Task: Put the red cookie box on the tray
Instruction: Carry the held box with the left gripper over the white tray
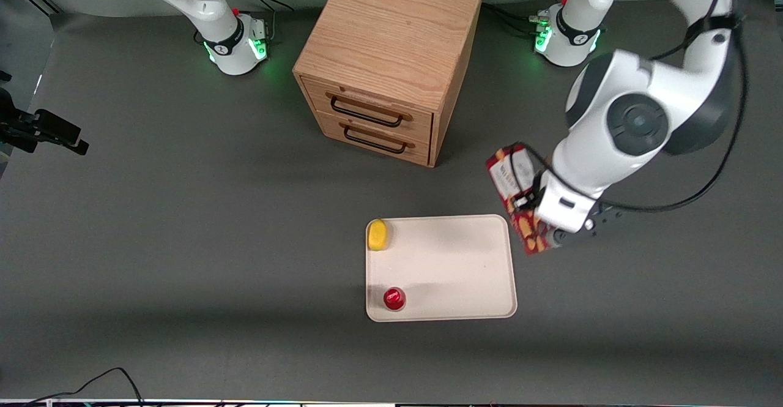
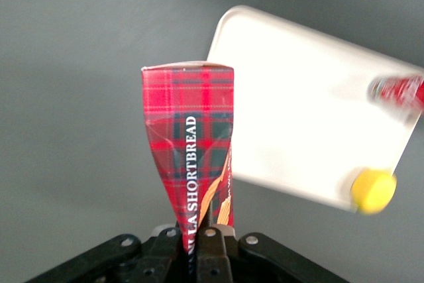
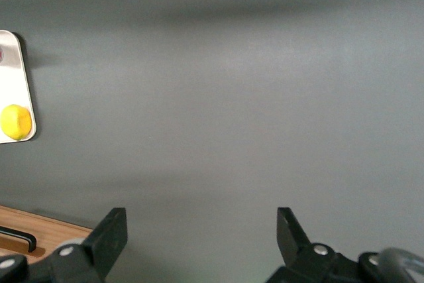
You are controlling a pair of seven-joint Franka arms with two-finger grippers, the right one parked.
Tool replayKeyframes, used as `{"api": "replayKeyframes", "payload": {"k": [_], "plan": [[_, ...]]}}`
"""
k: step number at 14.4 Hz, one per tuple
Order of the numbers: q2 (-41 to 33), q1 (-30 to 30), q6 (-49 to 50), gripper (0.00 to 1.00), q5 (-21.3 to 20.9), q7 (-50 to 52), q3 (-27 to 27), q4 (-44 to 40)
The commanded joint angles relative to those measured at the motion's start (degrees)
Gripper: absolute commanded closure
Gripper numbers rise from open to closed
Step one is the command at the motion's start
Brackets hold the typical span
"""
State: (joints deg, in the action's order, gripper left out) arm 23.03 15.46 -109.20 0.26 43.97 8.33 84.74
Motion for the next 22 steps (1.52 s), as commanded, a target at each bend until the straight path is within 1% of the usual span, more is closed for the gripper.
{"api": "replayKeyframes", "payload": {"k": [1,4,5,8,11,15,19,20,21,22], "plan": [[6.66,2.55,-7.58,1.00,-3.15,5.50,-0.33,-2.92],[11.68,3.88,-13.93,1.00,-11.22,13.23,-0.16,-3.01],[12.82,3.88,-15.07,1.00,-12.64,14.03,0.19,-2.92],[14.67,3.79,-17.88,1.00,-14.15,13.95,0.28,-1.96],[15.82,3.79,-23.77,1.00,-15.82,14.04,0.20,1.38],[17.75,3.62,-27.99,1.00,-19.33,14.04,0.20,2.96],[18.54,3.35,-32.21,1.00,-19.42,13.96,-0.16,4.99],[18.81,3.27,-32.83,0.80,-19.42,13.95,-0.16,4.99],[18.90,3.09,-32.84,0.30,-19.42,13.69,-0.16,4.99],[18.90,3.00,-32.75,0.00,-19.42,13.34,-0.16,4.91]]}}
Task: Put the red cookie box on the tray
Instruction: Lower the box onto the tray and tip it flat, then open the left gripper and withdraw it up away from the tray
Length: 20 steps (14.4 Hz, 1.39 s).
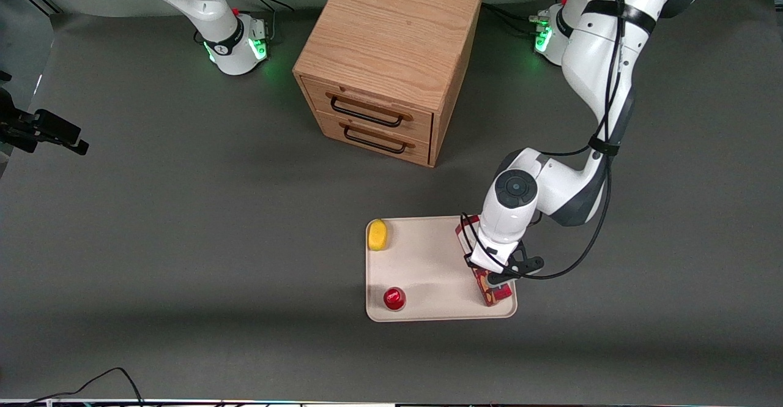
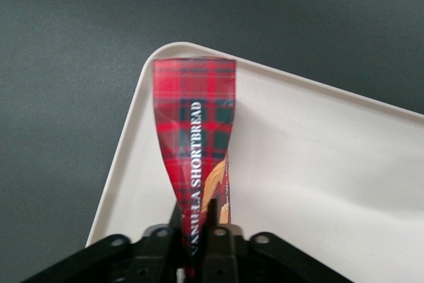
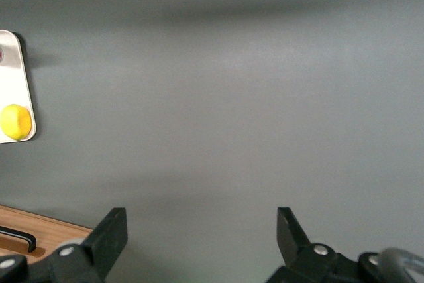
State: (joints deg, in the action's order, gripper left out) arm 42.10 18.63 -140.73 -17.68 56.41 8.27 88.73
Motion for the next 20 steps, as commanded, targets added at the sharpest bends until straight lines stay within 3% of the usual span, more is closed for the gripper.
{"api": "replayKeyframes", "payload": {"k": [1,5,11,14,20], "plan": [[-0.26,-0.17,-0.69,0.00,-1.48,0.98,-0.10,0.57],[-1.41,-0.17,8.60,0.00,0.01,1.16,0.43,-3.89],[-7.71,-0.87,28.37,0.00,6.69,-1.55,3.42,-9.98],[-17.02,-3.67,42.08,0.00,13.97,-15.50,1.94,-9.54],[-39.52,-4.92,46.69,0.00,17.25,-42.30,-10.53,8.63]]}}
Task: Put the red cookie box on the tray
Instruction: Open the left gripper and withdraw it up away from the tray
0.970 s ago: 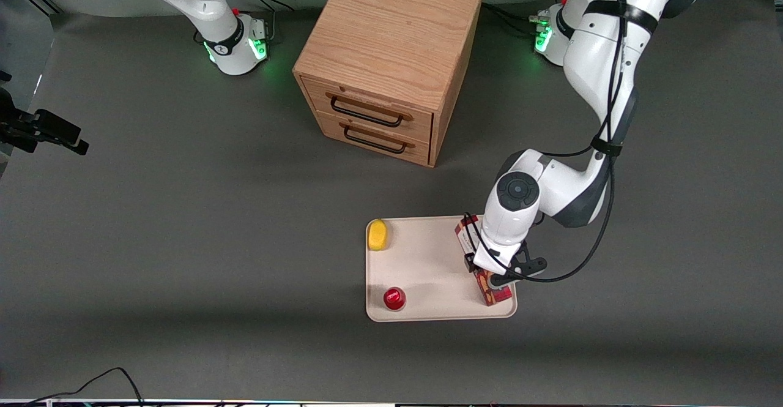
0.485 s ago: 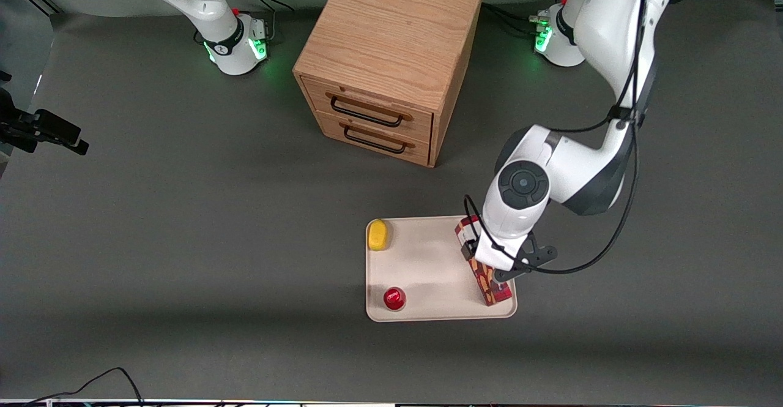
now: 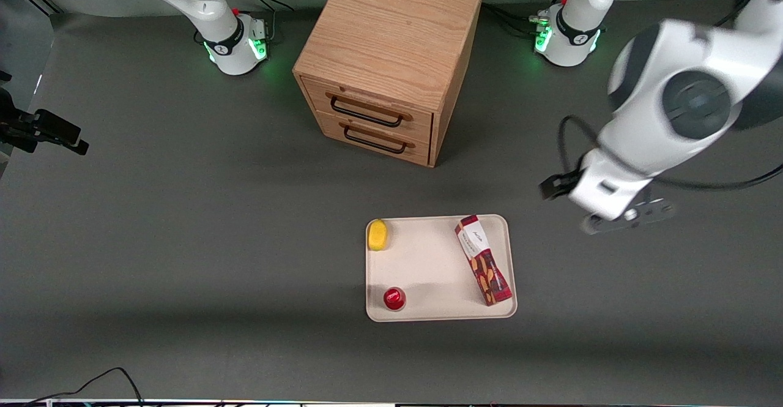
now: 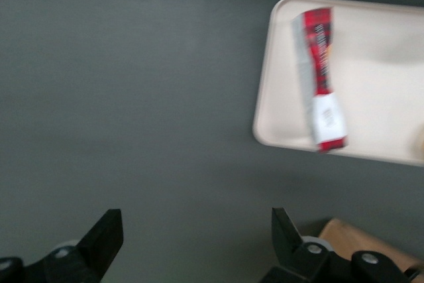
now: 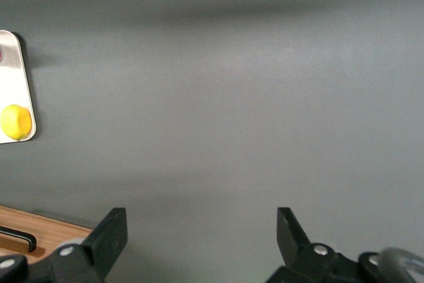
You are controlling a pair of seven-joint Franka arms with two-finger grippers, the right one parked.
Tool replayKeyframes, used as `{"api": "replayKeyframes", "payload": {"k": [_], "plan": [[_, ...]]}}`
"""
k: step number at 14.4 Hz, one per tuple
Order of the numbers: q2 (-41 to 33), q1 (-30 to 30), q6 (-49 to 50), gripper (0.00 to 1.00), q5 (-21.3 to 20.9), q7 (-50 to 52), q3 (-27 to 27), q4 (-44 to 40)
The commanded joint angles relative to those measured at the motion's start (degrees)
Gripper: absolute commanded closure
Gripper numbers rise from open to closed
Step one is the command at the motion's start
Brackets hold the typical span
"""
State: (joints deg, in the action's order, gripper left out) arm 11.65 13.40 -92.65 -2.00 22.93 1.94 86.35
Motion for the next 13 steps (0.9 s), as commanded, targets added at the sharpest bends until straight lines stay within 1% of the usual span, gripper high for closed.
{"api": "replayKeyframes", "payload": {"k": [1,2,4,7,8,13], "plan": [[-11.80,0.31,-1.22,0.00,1.56,-12.78,-6.67,12.94],[-13.91,0.31,-0.79,0.00,1.56,-16.04,-8.95,14.36],[-17.52,0.31,0.27,0.00,0.95,-19.31,-11.95,16.56],[-19.38,0.31,1.33,0.00,0.77,-25.29,-16.52,16.31],[-19.39,0.31,1.41,0.00,0.85,-26.26,-17.40,16.04],[-19.30,0.48,2.64,0.00,0.77,-25.39,-17.41,15.08]]}}
